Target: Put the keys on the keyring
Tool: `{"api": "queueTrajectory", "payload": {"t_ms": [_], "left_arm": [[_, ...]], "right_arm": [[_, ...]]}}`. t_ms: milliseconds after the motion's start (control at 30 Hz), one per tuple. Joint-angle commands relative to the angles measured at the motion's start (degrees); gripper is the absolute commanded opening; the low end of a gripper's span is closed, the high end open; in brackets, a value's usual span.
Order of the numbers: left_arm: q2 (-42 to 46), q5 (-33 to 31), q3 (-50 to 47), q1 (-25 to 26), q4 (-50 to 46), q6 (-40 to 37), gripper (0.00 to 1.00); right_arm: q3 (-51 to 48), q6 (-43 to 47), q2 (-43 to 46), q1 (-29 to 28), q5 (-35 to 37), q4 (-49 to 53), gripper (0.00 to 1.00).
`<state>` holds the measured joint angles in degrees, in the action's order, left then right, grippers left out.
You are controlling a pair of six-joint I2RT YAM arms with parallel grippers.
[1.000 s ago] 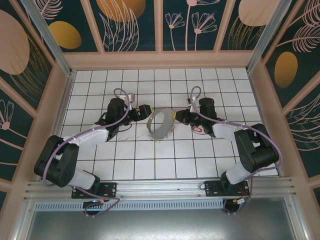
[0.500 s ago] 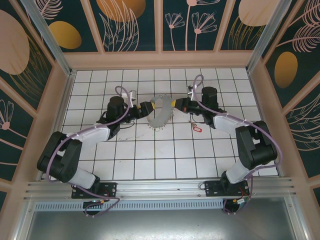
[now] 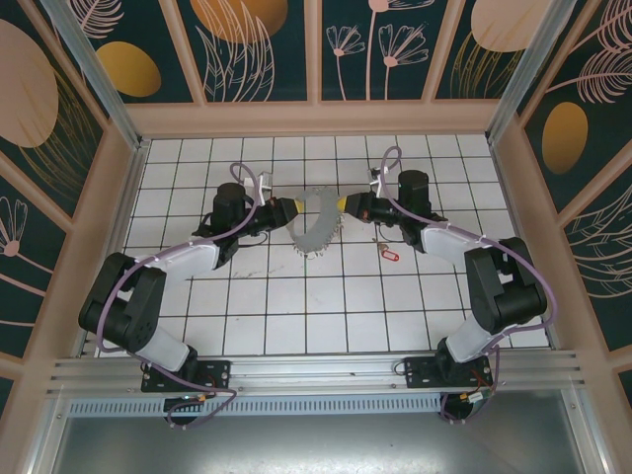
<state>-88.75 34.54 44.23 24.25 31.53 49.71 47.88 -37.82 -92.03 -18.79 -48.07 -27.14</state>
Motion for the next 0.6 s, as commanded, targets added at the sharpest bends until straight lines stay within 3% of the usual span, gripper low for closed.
{"api": "queueTrajectory", "payload": {"t_ms": [0,33,100,200,300,400,500,567], "left_arm": [[2.73,0.85,0.55,-0.35,2.49,0.41,0.06],[3.0,1.32,0.49,-0.34,3.18,0.35,0.0],[3.68,2.42,0.33,-0.36,5.14,0.12,0.0],[5.08,4.05,0.74,-0.34,7.42,-1.04,0.0],[7.31,5.05,1.59,-0.34,8.86,-2.71,0.0],[10.35,5.9,2.34,-0.34,11.71,-4.73,0.0],[14.09,7.99,3.22,-0.34,12.09,-12.17,0.0],[16.43,10.08,4.39,-0.37,6.68,-23.11,0.0]], "right_arm": [[2.11,2.32,0.23,0.21,-1.76,-0.96,0.0],[2.11,2.65,0.43,0.2,-1.76,-0.67,0.0],[2.22,3.15,1.21,0.16,-1.6,-0.5,0.02],[1.94,4.03,3.87,0.2,0.4,0.08,0.15],[2.26,7.88,9.12,0.18,6.55,4.27,0.28],[1.25,12.95,16.82,0.24,16.03,7.59,0.34],[-1.86,18.44,25.63,0.05,25.78,6.32,0.4],[-5.23,21.34,30.61,0.08,30.66,2.86,0.52]]}}
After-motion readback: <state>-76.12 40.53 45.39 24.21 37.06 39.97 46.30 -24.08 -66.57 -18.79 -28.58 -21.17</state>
